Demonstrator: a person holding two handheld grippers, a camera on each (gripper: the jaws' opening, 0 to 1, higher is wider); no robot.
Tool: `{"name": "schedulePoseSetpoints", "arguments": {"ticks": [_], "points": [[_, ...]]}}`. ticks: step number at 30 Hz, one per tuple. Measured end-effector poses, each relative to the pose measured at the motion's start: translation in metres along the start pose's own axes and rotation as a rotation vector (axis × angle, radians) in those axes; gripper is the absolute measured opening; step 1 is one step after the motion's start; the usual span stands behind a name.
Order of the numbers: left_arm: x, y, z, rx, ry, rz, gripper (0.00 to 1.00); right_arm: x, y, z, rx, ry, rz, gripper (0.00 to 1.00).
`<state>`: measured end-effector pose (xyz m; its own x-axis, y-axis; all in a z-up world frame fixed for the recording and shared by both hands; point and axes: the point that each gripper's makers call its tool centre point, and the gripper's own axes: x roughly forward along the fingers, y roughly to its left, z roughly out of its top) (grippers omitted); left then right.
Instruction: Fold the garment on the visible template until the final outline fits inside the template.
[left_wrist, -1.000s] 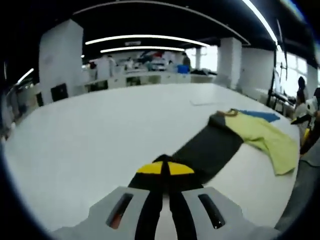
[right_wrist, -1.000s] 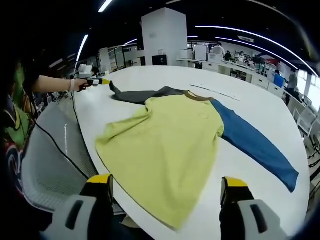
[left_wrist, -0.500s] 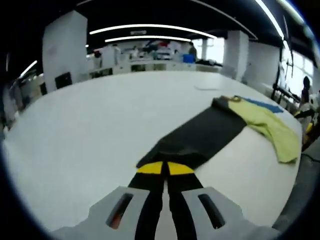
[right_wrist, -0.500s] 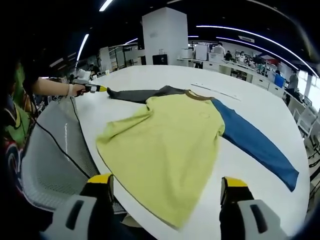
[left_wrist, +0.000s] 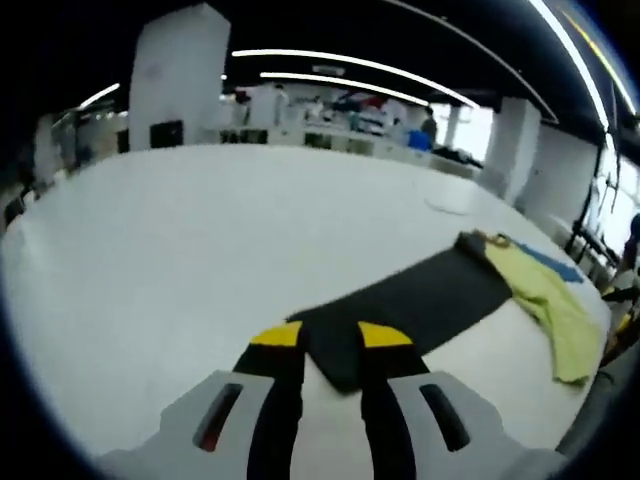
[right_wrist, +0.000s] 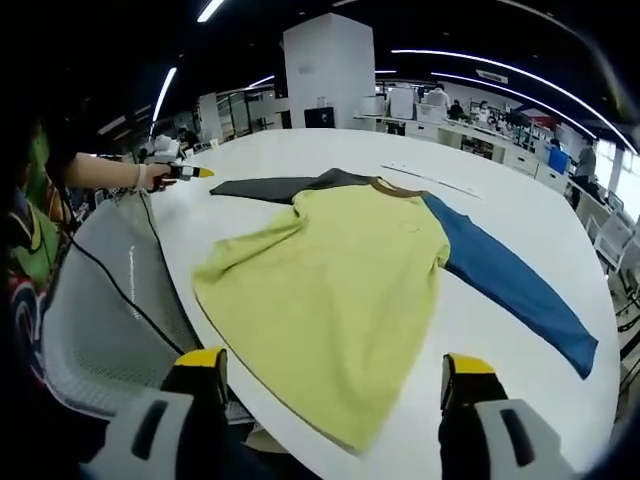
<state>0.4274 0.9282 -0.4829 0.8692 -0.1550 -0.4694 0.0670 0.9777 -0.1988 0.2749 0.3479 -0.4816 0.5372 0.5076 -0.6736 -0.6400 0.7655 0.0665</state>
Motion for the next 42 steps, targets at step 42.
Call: {"name": "schedulePoseSetpoints", "arguments": {"ticks": [42], "points": [[0.056, 0.020, -0.020, 0.259, 0.259, 0.161, 0.00, -0.007, -0.011, -0.003, 0.020, 0.000, -0.057, 0.91]]}}
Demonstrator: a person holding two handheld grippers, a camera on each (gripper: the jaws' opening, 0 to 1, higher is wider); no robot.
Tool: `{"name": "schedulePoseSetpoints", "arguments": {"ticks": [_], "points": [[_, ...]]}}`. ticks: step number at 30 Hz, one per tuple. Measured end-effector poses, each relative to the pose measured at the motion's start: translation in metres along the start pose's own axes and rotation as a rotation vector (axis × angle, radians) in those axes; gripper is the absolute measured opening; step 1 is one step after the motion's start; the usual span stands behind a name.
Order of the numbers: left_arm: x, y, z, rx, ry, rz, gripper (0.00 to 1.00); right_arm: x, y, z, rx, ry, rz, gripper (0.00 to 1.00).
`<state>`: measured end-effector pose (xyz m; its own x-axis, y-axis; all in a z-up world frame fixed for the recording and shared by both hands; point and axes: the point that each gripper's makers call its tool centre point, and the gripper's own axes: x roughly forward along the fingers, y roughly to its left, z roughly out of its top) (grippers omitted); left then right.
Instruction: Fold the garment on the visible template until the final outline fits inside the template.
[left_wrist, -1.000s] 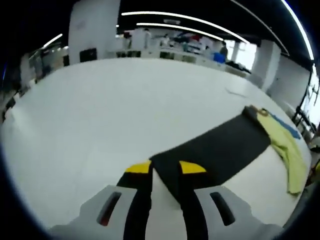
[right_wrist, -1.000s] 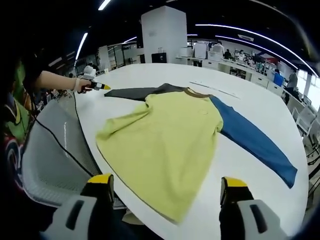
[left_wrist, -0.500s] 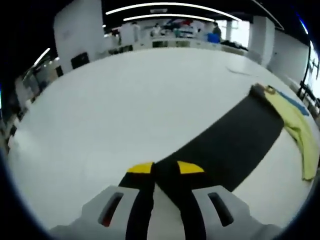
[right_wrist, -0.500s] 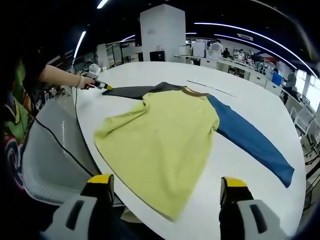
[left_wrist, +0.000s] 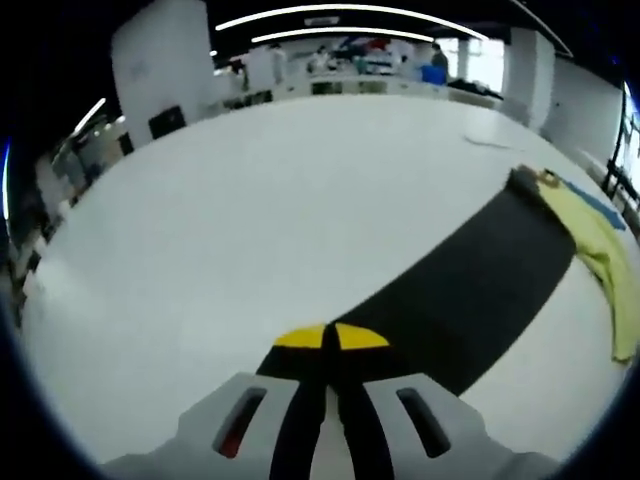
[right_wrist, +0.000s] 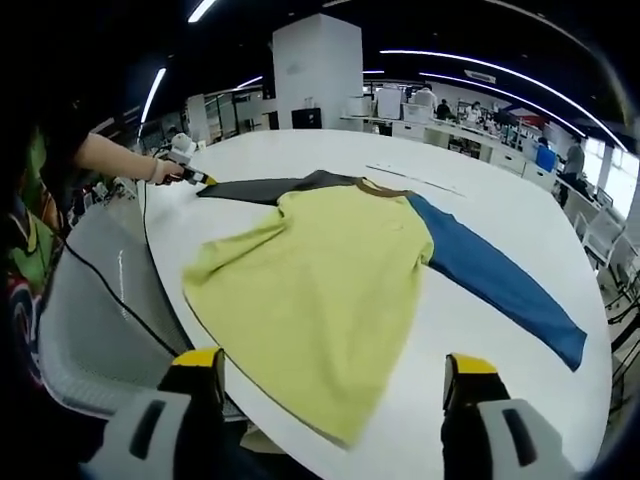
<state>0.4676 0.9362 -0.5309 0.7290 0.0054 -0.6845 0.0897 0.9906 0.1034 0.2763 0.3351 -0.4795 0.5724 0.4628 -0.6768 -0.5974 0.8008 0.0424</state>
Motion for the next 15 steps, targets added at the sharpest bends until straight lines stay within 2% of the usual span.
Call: {"name": "schedulePoseSetpoints", "arguments": {"ticks": [6, 15], "points": [[-0.002, 0.013, -0.004, -0.038, 0.006, 0.028, 0.00, -0.001, -0.001, -0.002, 0.000, 0.008, -0.003, 0.91], [0.002, 0.017, -0.004, -0.020, 0.024, 0.043, 0.00, -0.003, 0.000, -0.002, 0.010, 0.003, -0.007, 0.91]]}}
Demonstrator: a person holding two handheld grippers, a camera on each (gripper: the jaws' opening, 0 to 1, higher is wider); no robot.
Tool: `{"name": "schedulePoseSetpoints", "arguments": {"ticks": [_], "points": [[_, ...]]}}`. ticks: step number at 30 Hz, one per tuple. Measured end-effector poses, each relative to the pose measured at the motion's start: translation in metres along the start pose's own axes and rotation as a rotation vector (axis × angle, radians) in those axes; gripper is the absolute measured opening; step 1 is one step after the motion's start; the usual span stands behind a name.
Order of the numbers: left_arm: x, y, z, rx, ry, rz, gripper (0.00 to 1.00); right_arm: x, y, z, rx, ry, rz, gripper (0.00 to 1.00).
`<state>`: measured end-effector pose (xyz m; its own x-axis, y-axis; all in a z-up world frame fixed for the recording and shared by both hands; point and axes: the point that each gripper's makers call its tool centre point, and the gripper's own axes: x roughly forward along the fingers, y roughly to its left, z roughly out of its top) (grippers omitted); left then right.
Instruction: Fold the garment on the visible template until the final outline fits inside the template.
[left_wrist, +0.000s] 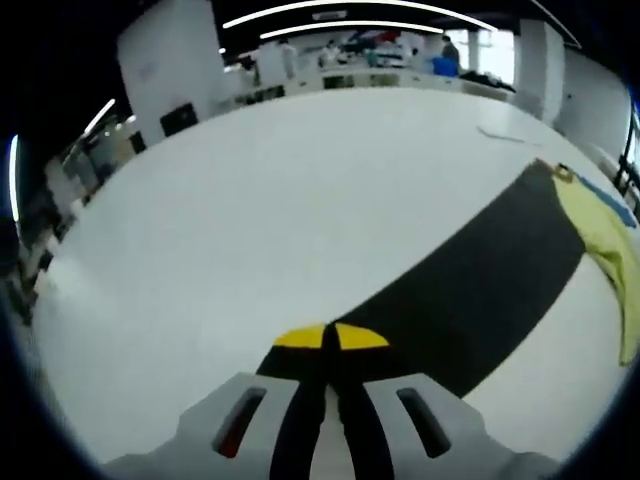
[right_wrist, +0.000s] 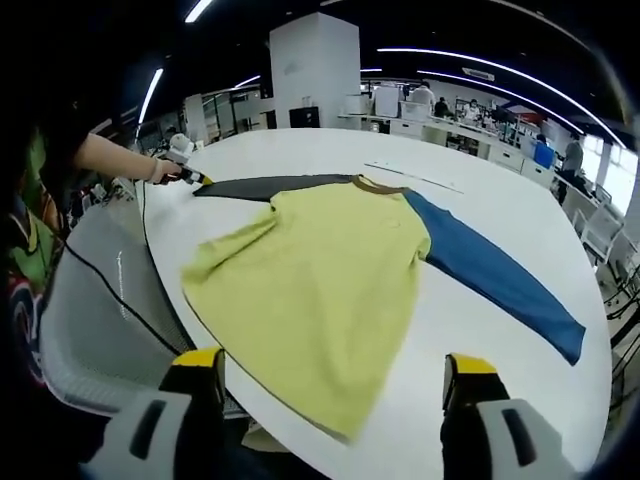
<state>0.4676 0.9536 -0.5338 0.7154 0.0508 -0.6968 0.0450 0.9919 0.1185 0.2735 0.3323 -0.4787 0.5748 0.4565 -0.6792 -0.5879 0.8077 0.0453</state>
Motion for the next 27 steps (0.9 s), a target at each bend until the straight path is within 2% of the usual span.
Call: {"name": "schedulePoseSetpoints", "arguments": {"ticks": [2, 5, 6, 7, 8, 10, 11, 12, 14, 15, 16, 20, 22, 23, 27], "points": [[-0.001, 0.000, 0.001, -0.009, -0.006, -0.004, 0.00, -0.001, -0.001, -0.001, 0.000, 0.000, -0.002, 0.91], [-0.012, -0.007, 0.013, -0.050, -0.057, -0.023, 0.00, -0.001, -0.002, -0.002, 0.008, -0.002, -0.004, 0.91], [-0.012, -0.008, 0.015, -0.053, -0.060, -0.025, 0.03, 0.000, -0.002, -0.002, 0.009, -0.002, -0.005, 0.91], [-0.014, -0.010, 0.023, -0.049, -0.091, -0.026, 0.08, 0.000, -0.002, -0.001, 0.010, -0.005, -0.004, 0.91], [-0.015, -0.013, 0.026, -0.049, -0.105, -0.035, 0.15, 0.000, -0.003, -0.001, 0.012, -0.007, -0.004, 0.91], [-0.021, -0.027, 0.032, -0.064, -0.123, -0.080, 0.23, 0.001, -0.003, 0.000, 0.013, -0.010, -0.004, 0.91], [-0.024, -0.038, 0.034, -0.047, -0.127, -0.120, 0.28, 0.002, -0.003, 0.001, 0.013, -0.014, -0.003, 0.92], [-0.027, -0.045, 0.034, -0.040, -0.126, -0.133, 0.33, 0.002, -0.003, 0.002, 0.013, -0.017, 0.000, 0.92], [-0.031, -0.066, 0.034, -0.017, -0.118, -0.196, 0.47, 0.004, -0.003, 0.004, 0.013, -0.020, 0.005, 0.94], [-0.033, -0.073, 0.034, -0.038, -0.119, -0.214, 0.52, 0.004, -0.003, 0.005, 0.013, -0.022, 0.005, 0.96], [-0.039, -0.087, 0.037, -0.046, -0.132, -0.253, 0.55, 0.005, -0.004, 0.006, 0.012, -0.026, 0.004, 0.96], [-0.058, -0.124, 0.044, -0.022, -0.154, -0.347, 0.70, 0.006, -0.004, 0.010, 0.012, -0.036, 0.008, 0.99], [-0.069, -0.141, 0.048, 0.001, -0.163, -0.382, 0.76, 0.007, -0.004, 0.011, 0.006, -0.037, 0.009, 0.99], [-0.077, -0.154, 0.051, 0.017, -0.176, -0.427, 0.77, 0.008, -0.004, 0.012, 0.005, -0.042, 0.010, 0.99], [-0.099, -0.187, 0.054, 0.035, -0.189, -0.524, 0.79, 0.008, -0.005, 0.015, 0.007, -0.055, 0.008, 0.99]]}}
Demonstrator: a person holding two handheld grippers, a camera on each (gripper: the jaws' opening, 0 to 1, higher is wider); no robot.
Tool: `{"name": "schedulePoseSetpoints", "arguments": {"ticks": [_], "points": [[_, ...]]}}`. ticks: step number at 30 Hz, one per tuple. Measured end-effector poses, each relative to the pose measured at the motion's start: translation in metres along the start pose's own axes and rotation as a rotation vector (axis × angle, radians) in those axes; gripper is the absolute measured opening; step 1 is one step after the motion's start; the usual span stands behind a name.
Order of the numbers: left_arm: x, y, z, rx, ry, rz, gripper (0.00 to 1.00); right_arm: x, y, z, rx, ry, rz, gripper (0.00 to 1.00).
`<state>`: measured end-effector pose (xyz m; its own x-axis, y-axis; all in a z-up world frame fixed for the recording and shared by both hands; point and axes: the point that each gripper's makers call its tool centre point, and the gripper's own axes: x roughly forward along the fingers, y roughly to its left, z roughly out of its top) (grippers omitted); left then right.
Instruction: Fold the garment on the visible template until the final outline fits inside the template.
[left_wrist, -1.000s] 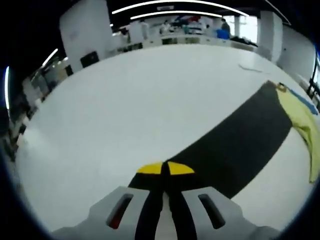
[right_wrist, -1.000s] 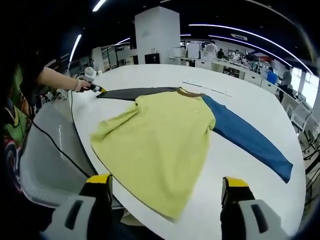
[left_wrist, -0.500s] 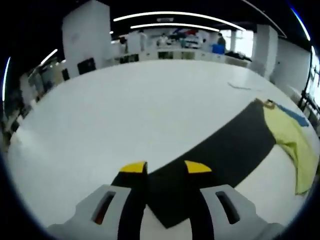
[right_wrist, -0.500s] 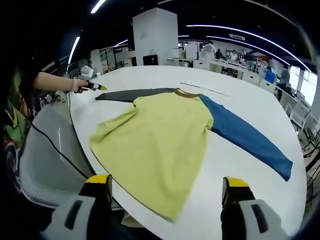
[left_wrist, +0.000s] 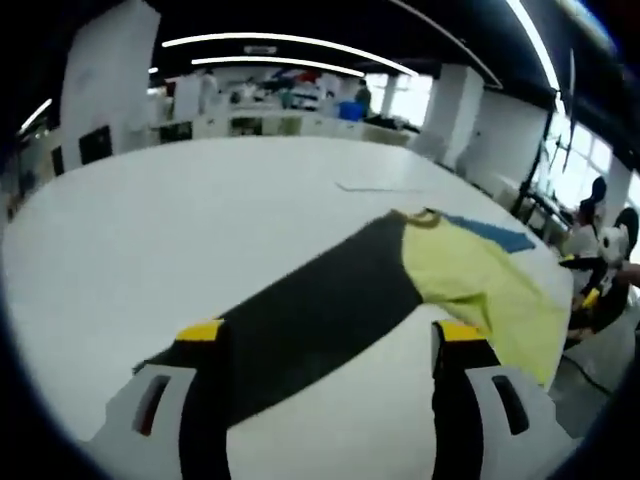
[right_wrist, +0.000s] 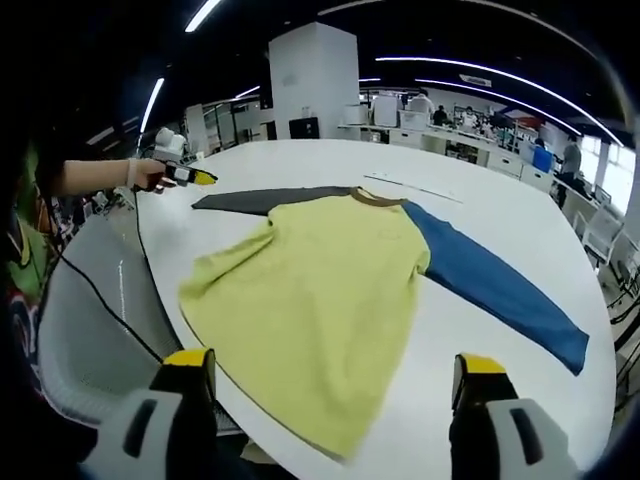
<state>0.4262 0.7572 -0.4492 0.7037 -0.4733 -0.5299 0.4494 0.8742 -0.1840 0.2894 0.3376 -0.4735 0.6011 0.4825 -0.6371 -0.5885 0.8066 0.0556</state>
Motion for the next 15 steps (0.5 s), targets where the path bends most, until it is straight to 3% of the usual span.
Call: {"name": "schedulePoseSetpoints", "arguments": {"ticks": [3, 7, 10, 12, 15], "points": [[-0.002, -0.023, 0.000, 0.034, 0.013, -0.050, 0.79, 0.000, -0.001, 0.000, 0.001, -0.002, 0.000, 0.99], [-0.003, -0.057, -0.003, 0.046, 0.022, -0.133, 0.68, 0.000, -0.001, -0.001, 0.016, -0.008, 0.002, 0.99], [-0.001, -0.082, -0.019, 0.055, 0.066, -0.189, 0.61, -0.001, 0.000, -0.003, 0.009, -0.003, -0.003, 0.98], [0.001, -0.101, -0.025, -0.008, 0.077, -0.232, 0.57, -0.002, 0.000, -0.002, 0.016, -0.011, -0.005, 0.98], [0.006, -0.121, -0.039, 0.012, 0.111, -0.265, 0.49, -0.005, -0.001, -0.003, 0.024, -0.021, -0.014, 0.98]]}}
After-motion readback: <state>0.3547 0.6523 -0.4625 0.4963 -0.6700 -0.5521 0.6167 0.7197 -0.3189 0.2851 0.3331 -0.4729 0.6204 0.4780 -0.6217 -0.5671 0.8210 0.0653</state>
